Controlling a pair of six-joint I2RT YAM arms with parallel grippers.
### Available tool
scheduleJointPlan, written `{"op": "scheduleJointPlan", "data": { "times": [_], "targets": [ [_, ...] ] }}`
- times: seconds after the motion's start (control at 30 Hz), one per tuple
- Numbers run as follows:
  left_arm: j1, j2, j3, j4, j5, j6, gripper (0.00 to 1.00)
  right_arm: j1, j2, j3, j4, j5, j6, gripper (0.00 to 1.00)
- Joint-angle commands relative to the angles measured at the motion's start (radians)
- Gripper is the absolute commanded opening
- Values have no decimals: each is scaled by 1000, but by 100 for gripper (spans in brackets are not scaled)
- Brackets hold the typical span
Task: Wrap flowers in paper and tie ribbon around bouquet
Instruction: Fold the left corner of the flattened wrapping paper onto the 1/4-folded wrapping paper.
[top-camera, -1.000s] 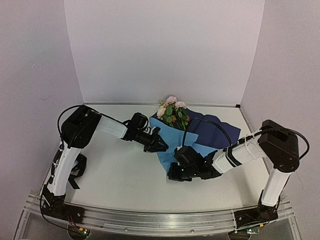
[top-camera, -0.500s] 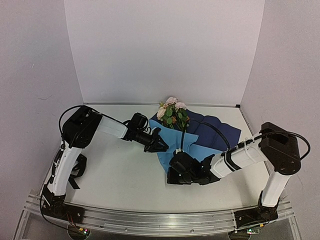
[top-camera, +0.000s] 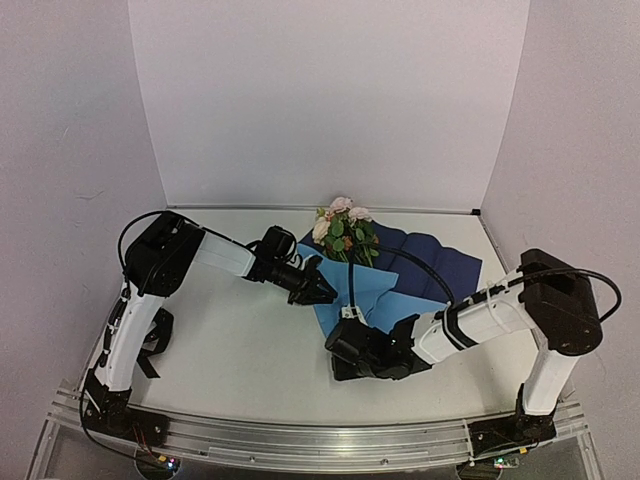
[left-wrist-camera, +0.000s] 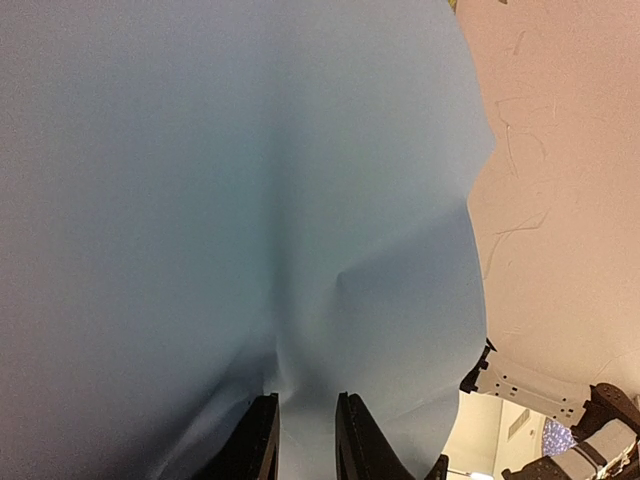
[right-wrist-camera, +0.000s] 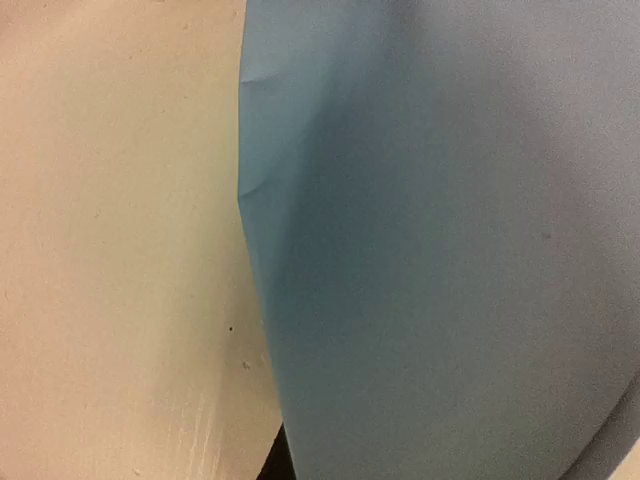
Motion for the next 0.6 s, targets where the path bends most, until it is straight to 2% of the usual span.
{"op": "scheduleJointPlan", "data": {
  "times": [0.0,0.1,0.23,0.43,0.57],
  "targets": [
    [36,68,-1,-74,-141,12,22,28,-26,-57,-43,-173,5,7],
    [36,66,-3,-74,-141,16,22,27,-53,-92,-10,-204,22,18],
    [36,64,-4,-74,-144,28,22,27,-174,-140,-16,-170,39,37],
    [34,46,-3,-106,-150,42,22,26,-362,-57,-168,-94,10,44],
    [33,37,-11,-103,-150,44,22,-32,-352,81,-240,-109,-53,43]
  ]
}}
